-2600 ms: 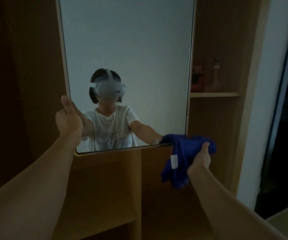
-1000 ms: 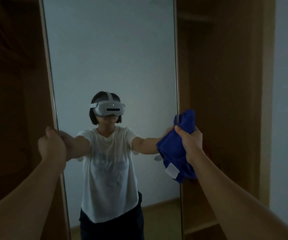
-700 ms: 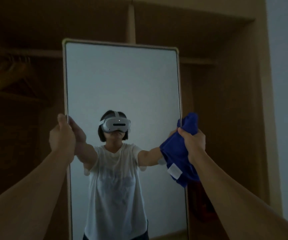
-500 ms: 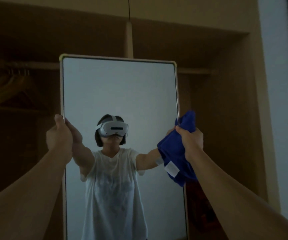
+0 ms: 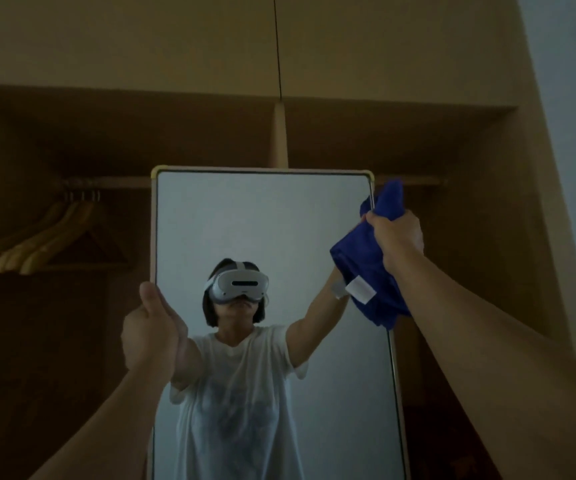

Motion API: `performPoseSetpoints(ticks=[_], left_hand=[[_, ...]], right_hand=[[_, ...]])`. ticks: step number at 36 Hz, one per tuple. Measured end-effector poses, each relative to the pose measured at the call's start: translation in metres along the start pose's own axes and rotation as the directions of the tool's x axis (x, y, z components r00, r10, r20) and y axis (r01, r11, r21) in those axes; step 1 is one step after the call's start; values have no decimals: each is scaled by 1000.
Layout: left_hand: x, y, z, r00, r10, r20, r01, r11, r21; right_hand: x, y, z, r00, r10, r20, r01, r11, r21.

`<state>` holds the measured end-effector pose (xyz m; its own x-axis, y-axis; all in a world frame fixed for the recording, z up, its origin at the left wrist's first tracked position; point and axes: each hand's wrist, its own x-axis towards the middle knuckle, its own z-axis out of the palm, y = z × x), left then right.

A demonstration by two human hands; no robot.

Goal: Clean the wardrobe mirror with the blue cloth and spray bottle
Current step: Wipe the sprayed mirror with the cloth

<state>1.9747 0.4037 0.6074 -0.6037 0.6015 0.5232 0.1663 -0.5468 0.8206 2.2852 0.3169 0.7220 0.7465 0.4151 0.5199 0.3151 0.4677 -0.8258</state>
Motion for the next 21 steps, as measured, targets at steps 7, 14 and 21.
performPoseSetpoints(ticks=[7, 14, 21], left_hand=[[-3, 1, 1, 998, 65, 13, -65, 998, -19], [-5, 1, 0, 994, 104, 11, -104, 994, -36], [-6, 4, -3, 992, 122, 14, -121, 991, -51]], right_hand=[[16, -37, 15, 962, -250, -110, 187, 896, -403], [4, -75, 48, 778, -622, 84, 440, 445, -780], [-47, -123, 95, 668, -593, 448, 699, 294, -652]])
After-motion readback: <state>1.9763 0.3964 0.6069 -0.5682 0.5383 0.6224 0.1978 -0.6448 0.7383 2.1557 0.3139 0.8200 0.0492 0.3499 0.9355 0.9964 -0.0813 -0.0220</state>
